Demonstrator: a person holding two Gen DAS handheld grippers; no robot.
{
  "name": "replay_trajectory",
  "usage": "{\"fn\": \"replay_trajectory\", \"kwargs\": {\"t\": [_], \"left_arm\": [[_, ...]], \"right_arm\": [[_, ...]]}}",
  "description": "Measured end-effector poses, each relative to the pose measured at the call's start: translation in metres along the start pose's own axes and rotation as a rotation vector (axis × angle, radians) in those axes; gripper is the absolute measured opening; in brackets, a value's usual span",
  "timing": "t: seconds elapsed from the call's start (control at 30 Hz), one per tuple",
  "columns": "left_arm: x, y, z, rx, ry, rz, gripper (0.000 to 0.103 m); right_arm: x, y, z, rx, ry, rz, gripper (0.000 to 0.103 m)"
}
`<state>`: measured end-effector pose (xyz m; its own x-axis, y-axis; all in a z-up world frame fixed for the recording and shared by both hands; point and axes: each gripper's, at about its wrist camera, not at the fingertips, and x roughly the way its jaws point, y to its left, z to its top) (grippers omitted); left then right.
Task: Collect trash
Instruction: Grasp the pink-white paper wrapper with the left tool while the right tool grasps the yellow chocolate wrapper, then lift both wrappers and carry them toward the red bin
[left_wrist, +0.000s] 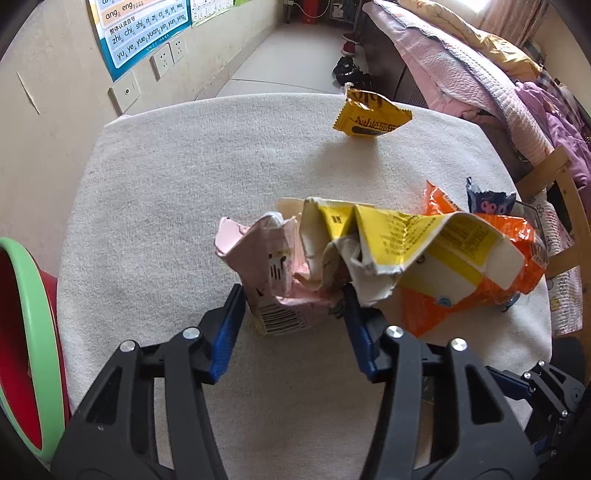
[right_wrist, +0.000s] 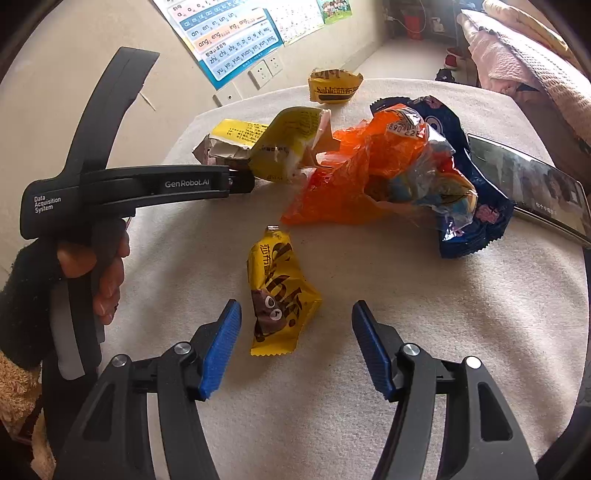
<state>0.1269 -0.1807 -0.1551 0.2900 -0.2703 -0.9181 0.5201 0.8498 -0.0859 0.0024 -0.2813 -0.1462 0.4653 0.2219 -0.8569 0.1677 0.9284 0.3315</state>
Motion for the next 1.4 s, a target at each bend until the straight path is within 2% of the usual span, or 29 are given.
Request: {"fn": "replay_trajectory", "kwargs": {"t": [0.17, 0.5, 0.7, 1.07, 1.17, 1.2, 1.4], "left_arm": [[-0.020, 0.009, -0.021, -0.013, -0.022, 0.004, 0.051], [-0.063, 0.035, -0.094, -0.113, -0.012, -0.021, 0.052], [-0.068, 0.048, -0.102, -0.185, -0.021, -0.030, 0.053], [-0.076, 0.043, -0.104, -0.194, -0.054, -0.047, 0.062], [-0.077, 0.047, -0.107, -0.212, -0.053, -0.051, 0.062], [-0.078, 0.049, -0.109, -0.217, -0.053, -0.050, 0.063], [-0.075, 0.059, -0.110, -0.253, -0.045, -0.048, 0.067]], "right_arm": [[-0.005, 0.000, 0.000, -0.006, -0.006, -0.005, 0.061], [-0.006, 0.008, 0.005, -0.024, -0.008, -0.012, 0.061], [-0.007, 0.009, 0.002, -0.015, 0.000, -0.018, 0.061], [0.006, 0.014, 0.013, -0.004, 0.029, 0.015, 0.060], [0.012, 0.018, 0.014, -0.010, 0.045, 0.029, 0.045], [0.013, 0.018, 0.014, -0.014, 0.049, 0.030, 0.036], [0.007, 0.023, 0.012, -0.028, 0.027, 0.040, 0.033]]}}
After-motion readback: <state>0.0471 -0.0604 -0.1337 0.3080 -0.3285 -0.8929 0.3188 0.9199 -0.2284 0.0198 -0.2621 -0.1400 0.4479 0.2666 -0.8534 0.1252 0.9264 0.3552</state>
